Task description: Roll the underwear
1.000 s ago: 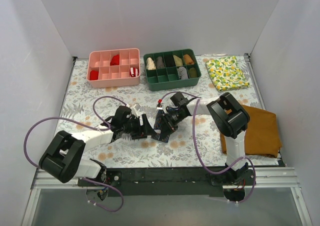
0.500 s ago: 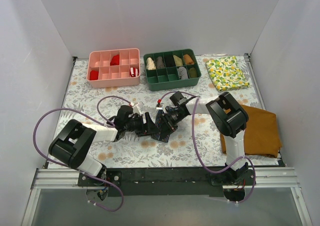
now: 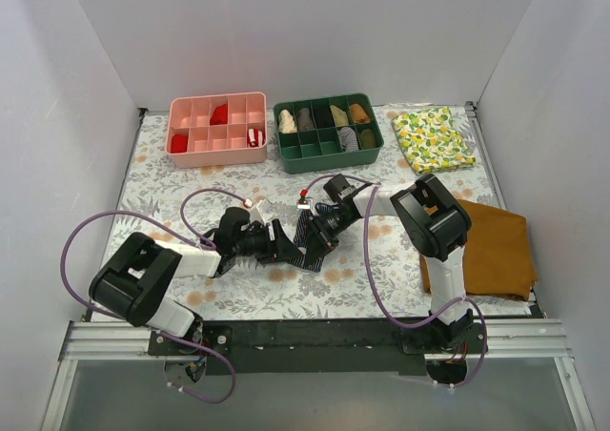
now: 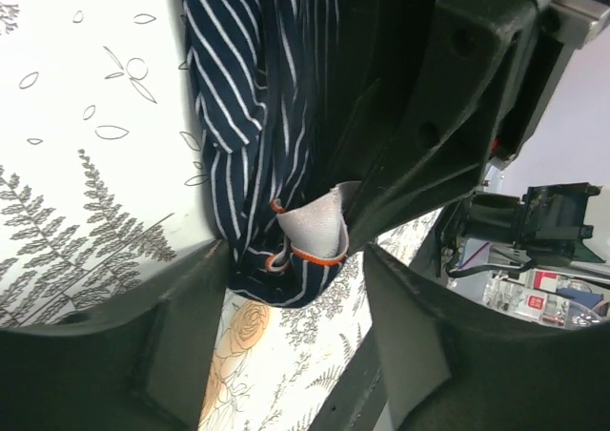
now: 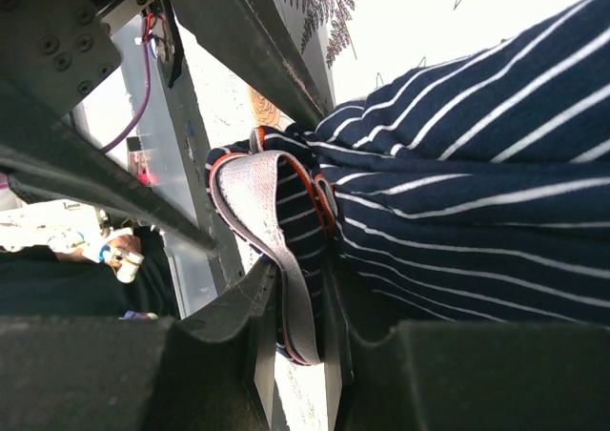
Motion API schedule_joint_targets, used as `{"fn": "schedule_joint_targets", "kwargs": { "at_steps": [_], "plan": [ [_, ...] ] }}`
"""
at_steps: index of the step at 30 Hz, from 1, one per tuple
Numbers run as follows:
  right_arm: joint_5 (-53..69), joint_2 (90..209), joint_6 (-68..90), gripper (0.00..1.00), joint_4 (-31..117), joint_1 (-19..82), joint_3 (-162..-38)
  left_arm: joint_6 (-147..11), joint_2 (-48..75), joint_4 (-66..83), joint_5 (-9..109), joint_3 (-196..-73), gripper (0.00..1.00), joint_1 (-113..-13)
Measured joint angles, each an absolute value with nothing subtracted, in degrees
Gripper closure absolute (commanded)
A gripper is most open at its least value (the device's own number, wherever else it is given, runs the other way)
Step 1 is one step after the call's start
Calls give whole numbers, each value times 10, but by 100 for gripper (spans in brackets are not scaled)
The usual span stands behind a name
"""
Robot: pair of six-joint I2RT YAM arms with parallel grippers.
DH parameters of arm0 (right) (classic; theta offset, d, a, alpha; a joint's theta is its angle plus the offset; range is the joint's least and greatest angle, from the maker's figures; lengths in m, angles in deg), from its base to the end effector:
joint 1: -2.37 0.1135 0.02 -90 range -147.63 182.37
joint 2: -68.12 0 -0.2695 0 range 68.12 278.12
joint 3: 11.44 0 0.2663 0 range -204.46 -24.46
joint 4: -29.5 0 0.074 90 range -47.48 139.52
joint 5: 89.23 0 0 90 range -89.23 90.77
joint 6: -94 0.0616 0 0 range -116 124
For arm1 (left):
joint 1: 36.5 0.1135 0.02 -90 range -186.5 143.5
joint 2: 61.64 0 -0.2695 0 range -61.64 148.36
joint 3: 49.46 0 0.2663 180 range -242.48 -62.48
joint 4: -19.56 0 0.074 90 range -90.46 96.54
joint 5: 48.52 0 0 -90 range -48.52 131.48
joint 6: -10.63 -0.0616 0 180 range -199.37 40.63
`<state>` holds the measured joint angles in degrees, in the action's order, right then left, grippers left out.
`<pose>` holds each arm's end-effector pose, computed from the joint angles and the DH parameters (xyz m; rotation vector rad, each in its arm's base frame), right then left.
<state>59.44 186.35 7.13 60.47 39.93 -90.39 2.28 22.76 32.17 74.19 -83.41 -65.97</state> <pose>0.2766 0.2791 0.0826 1.0326 -2.4562 -1.5577 0.2123 -0.1582 0.0992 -0.8258 2.5542 -1.5135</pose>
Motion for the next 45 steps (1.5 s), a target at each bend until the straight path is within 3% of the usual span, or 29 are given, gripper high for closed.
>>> {"fn": "schedule_joint_targets", "kwargs": {
  "at_steps": [2, 10, 19, 22, 23, 25, 32, 40, 45],
  "plan": [
    [594, 1864, 70, 88, 606, 399, -904, 23, 230, 320, 738, -834, 51, -659],
    [594, 1864, 68, 88, 608, 399, -905, 25, 257, 314, 737, -852, 57, -659],
    [592, 1864, 68, 85, 610, 397, -905, 32, 293, 316, 747, -870, 87, -659],
    [590, 1863, 68, 75, 613, 396, -905, 33, 298, 313, 750, -876, 96, -659],
    [587, 1863, 69, 66, 613, 396, -904, 34, 300, 309, 751, -880, 97, -659],
    [578, 1855, 72, 58, 611, 396, -900, 33, 302, 298, 752, -887, 100, -659],
    [439, 1736, 85, 47, 558, 425, -831, 21, 316, 196, 746, -948, 100, -661],
    [178, 1537, 79, 45, 514, 484, -759, 8, 313, 40, 712, -1016, 100, -664],
    [82, 1494, 47, 45, 502, 539, -752, -12, 319, -56, 691, -1065, 100, -664]
  ]
}}
